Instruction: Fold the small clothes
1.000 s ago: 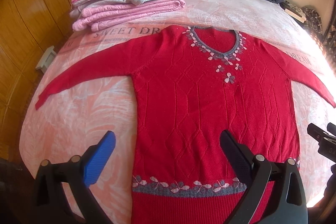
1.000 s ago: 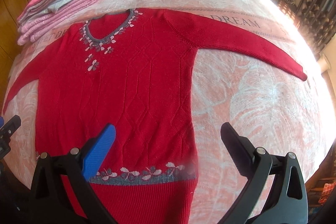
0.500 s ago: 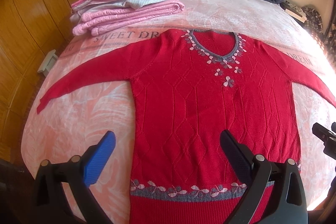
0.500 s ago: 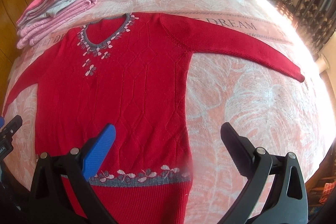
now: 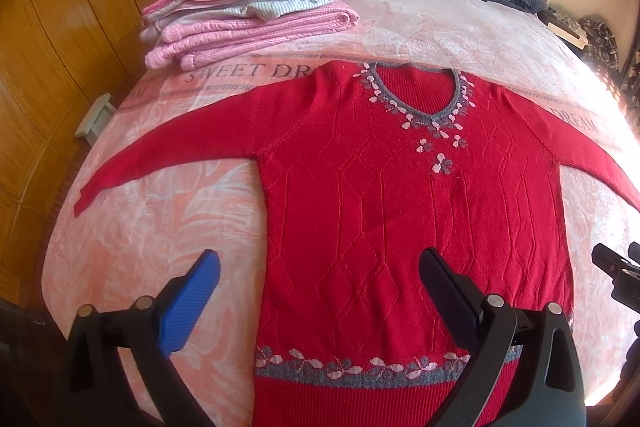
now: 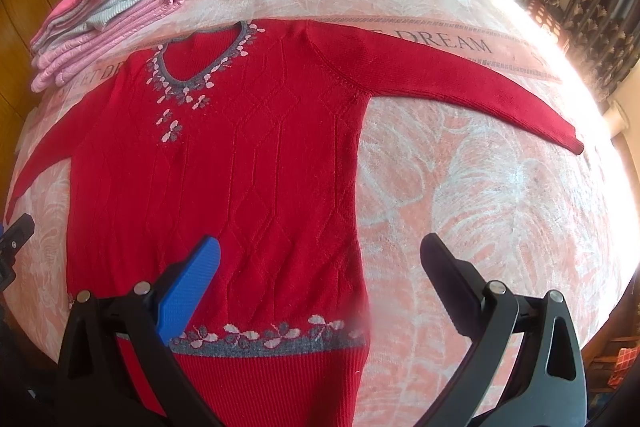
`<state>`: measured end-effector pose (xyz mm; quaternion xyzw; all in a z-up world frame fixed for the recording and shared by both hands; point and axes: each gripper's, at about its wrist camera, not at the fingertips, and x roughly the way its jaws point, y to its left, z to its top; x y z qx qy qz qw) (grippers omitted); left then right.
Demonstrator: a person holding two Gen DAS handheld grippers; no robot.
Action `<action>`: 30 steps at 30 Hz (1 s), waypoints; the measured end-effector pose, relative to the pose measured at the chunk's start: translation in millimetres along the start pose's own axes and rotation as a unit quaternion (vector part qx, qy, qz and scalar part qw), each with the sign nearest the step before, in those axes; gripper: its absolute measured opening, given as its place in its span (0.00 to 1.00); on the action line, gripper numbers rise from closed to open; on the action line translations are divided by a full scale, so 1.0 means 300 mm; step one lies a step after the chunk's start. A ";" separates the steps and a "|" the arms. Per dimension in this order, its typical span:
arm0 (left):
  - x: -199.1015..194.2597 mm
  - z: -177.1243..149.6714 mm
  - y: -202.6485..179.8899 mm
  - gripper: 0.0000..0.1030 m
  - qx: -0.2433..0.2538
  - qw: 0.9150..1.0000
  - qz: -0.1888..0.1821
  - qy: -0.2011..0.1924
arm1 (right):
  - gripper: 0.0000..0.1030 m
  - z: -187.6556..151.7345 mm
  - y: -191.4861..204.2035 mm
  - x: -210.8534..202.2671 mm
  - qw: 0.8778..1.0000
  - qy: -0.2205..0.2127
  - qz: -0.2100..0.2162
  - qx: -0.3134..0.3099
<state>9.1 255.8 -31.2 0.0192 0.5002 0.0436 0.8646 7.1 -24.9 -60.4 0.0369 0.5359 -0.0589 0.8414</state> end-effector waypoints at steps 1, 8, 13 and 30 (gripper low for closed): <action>0.001 -0.001 0.000 0.96 0.000 1.000 0.000 0.001 | 0.96 0.000 0.000 0.000 1.000 0.000 0.000 0.000; 0.001 -0.001 -0.001 0.96 -0.002 1.000 0.003 0.001 | 0.96 0.002 0.001 0.003 1.000 0.000 0.000 0.002; 0.006 -0.002 -0.003 0.96 0.000 1.000 0.003 0.004 | 0.96 0.005 -0.001 0.005 1.000 -0.001 0.001 0.001; 0.009 -0.004 0.001 0.96 -0.001 1.000 0.006 0.003 | 0.96 0.008 -0.002 0.007 1.000 0.001 0.001 -0.002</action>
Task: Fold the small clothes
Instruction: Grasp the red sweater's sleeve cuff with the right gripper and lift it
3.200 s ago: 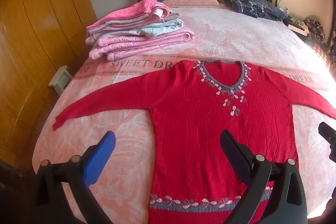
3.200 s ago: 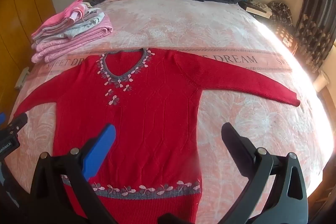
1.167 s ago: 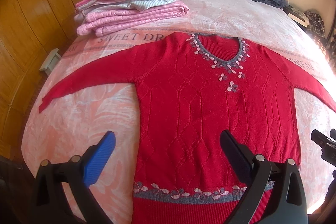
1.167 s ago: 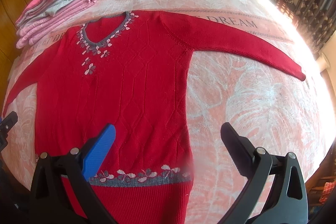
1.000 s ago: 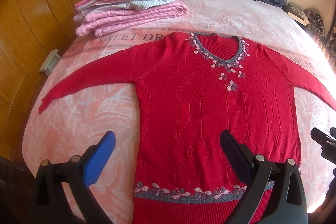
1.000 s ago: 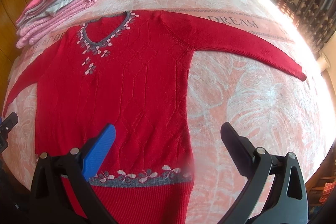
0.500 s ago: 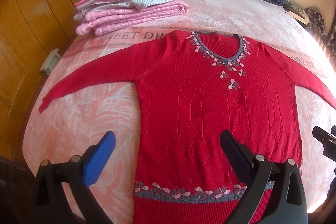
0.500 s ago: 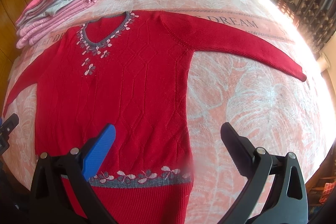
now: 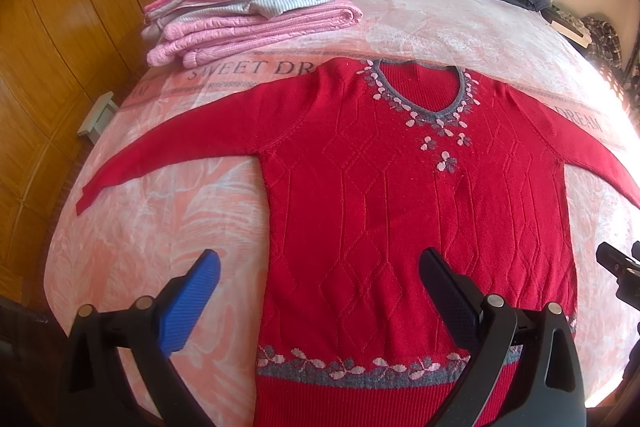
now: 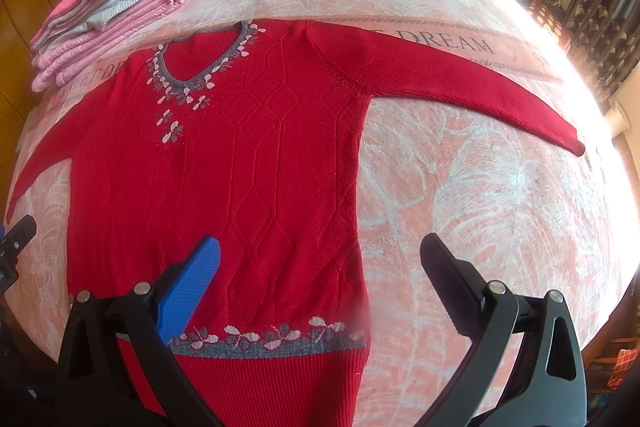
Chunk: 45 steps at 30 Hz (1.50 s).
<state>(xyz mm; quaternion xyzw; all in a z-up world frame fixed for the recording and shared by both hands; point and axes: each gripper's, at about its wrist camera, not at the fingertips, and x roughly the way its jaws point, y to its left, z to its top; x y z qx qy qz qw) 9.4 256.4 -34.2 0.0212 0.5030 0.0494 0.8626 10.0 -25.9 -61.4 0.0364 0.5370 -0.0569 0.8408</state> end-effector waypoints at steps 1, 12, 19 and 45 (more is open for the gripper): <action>0.000 0.000 0.000 0.96 0.001 1.000 0.000 0.000 | 0.96 0.000 0.000 0.001 1.000 0.000 0.001 0.000; 0.075 0.139 -0.057 0.96 0.020 0.999 0.020 -0.034 | 0.97 0.207 -0.464 0.147 0.989 0.029 -0.001 0.145; 0.241 0.311 -0.258 0.96 0.042 0.998 -0.040 -0.031 | 0.96 0.315 -1.042 0.386 0.969 0.064 -0.055 0.231; 0.451 0.418 -0.358 0.96 0.043 0.997 -0.043 -0.040 | 0.07 0.419 -1.361 0.464 0.960 -0.033 -0.001 0.280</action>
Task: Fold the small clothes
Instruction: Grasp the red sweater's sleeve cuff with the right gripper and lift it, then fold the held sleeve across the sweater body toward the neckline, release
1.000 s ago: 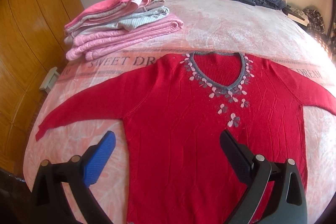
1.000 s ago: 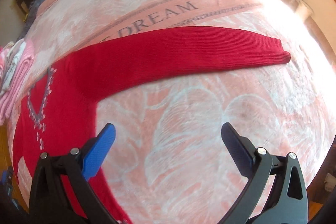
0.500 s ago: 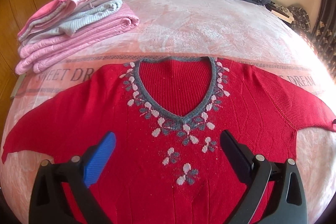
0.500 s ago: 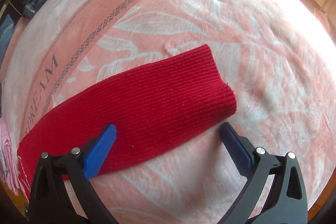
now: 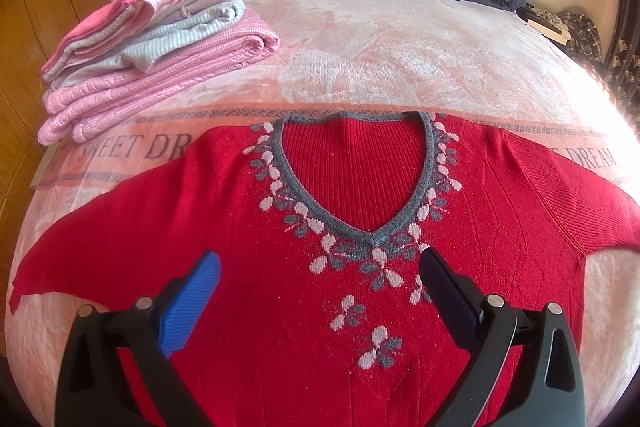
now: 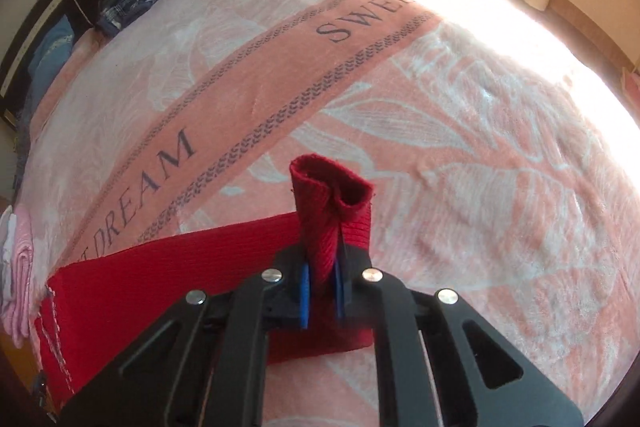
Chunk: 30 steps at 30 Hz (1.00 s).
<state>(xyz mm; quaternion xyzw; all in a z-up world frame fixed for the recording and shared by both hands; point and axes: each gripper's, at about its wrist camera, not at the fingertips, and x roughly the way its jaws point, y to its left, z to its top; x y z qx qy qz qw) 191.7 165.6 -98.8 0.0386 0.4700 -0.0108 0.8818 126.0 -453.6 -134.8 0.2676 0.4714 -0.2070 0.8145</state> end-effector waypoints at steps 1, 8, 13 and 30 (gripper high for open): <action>-0.001 0.004 0.011 0.96 -0.001 1.000 0.000 0.001 | 0.07 -0.006 0.068 -0.014 1.000 -0.003 0.014 -0.021; 0.017 0.011 0.130 0.96 -0.023 1.000 0.002 0.017 | 0.07 -0.168 0.704 -0.062 0.979 0.014 0.113 -0.172; 0.023 0.002 0.220 0.96 -0.033 0.999 0.007 0.026 | 0.07 -0.380 1.100 -0.042 0.948 0.061 0.167 -0.264; 0.083 -0.032 0.232 0.96 -0.033 0.995 -0.061 0.068 | 0.42 -0.610 1.374 -0.041 0.904 0.133 0.298 -0.277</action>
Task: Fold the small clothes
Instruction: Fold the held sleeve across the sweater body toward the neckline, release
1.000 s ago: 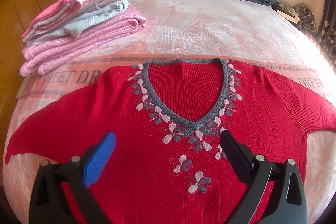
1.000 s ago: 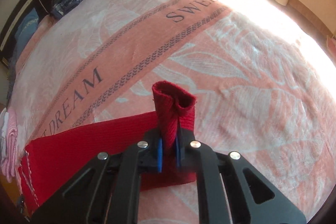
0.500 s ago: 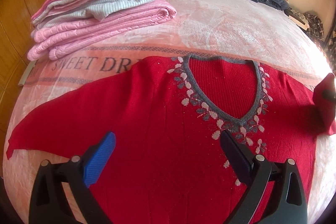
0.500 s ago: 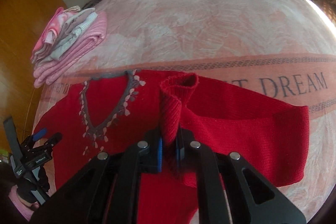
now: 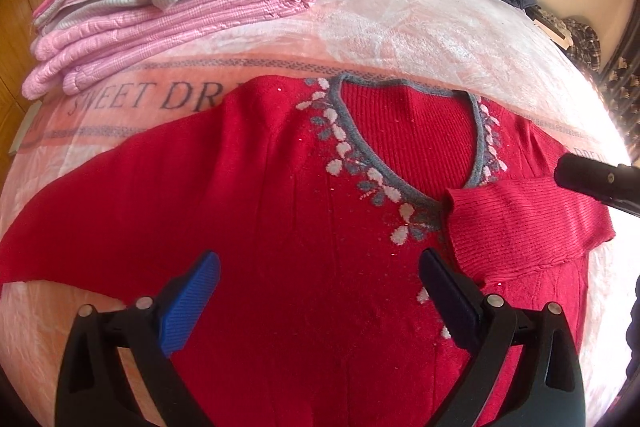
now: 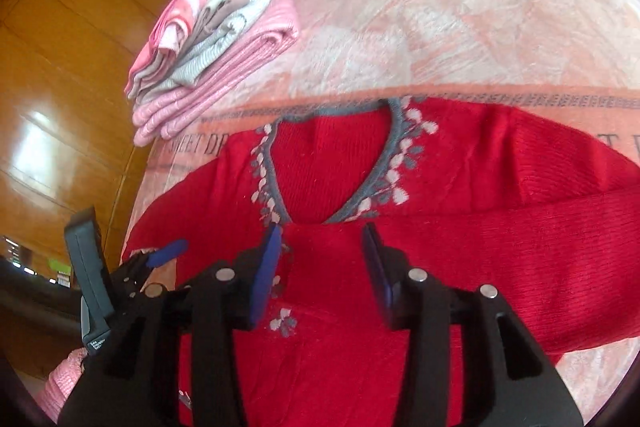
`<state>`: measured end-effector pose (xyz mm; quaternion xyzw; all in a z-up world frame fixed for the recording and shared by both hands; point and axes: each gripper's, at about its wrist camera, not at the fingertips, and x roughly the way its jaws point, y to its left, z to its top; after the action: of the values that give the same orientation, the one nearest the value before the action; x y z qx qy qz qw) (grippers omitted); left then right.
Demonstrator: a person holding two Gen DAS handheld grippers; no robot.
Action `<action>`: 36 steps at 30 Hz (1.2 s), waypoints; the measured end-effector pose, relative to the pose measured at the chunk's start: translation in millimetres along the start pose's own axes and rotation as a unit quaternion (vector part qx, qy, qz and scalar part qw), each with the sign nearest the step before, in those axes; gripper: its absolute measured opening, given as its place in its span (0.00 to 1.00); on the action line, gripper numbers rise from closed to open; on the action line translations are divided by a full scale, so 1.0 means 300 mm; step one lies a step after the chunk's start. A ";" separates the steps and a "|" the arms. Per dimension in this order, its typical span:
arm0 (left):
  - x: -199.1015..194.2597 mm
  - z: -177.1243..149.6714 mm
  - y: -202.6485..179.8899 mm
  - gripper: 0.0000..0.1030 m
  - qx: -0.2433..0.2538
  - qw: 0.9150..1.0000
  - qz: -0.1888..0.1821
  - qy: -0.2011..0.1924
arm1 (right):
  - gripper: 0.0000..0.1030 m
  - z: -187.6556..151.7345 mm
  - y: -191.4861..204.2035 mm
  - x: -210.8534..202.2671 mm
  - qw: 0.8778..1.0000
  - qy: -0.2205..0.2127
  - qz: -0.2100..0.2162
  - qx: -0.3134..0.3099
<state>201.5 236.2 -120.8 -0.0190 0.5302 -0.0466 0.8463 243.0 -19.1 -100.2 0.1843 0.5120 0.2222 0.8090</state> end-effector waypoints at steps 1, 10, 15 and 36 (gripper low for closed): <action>0.007 0.004 -0.020 0.96 0.000 1.000 -0.012 0.006 | 0.42 0.009 -0.029 -0.033 1.000 -0.011 -0.011 0.006; 0.133 0.025 -0.248 0.96 0.017 0.987 -0.135 0.084 | 0.42 -0.013 -0.326 -0.210 0.995 -0.048 -0.055 0.062; 0.176 0.031 -0.328 0.89 0.028 0.988 -0.122 0.092 | 0.42 -0.060 -0.450 -0.247 0.993 -0.045 -0.071 0.077; -0.106 0.150 -0.150 0.05 -0.032 0.992 -0.108 -0.048 | 0.45 -0.056 -0.555 -0.308 0.987 -0.065 -0.093 0.116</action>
<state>225.5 193.7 -68.9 -0.1054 0.4854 -0.1200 0.8596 221.2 -207.3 -125.7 0.2425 0.4956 0.0728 0.8308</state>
